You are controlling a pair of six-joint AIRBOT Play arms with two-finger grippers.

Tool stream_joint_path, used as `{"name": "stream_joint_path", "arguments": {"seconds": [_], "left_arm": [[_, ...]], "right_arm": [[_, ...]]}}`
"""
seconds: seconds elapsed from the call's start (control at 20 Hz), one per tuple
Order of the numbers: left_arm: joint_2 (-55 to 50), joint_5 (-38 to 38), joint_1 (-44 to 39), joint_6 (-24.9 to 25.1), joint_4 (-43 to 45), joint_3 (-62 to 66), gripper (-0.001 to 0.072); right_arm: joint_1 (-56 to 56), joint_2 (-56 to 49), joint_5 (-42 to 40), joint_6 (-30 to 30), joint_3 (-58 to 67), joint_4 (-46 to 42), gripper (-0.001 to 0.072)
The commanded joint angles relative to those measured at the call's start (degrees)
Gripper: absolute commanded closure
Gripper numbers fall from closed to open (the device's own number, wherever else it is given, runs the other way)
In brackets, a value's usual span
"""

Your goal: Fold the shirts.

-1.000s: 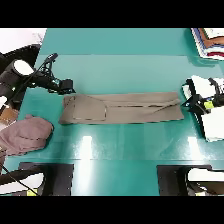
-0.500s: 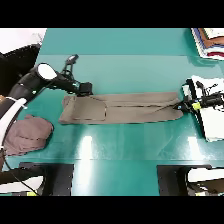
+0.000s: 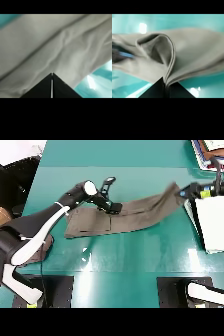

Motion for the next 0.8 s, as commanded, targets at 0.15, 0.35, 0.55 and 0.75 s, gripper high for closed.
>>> {"name": "stream_joint_path", "arguments": {"seconds": [0.15, 0.35, 0.55, 0.75], "left_arm": [[-4.7, -0.4, -3.1, -0.9, 0.1, 3.6, 0.0679], [-4.7, -0.2, -3.1, -1.2, 1.7, 3.6, 0.0679], [-3.4, -1.4, -0.8, -1.4, 2.3, 3.6, 0.0679], [6.1, -6.8, 8.8, -2.2, 11.0, 3.6, 0.0679]], "right_arm": [[15.6, 0.2, 0.4, 3.3, 14.4, 8.9, 0.0696], [23.6, -3.0, -1.4, 4.4, 18.7, 9.0, 0.0696], [28.4, -3.2, -6.2, 4.3, 18.8, 8.9, 0.0696], [35.5, -4.9, -10.8, 3.7, 18.8, 9.0, 0.0695]]}}
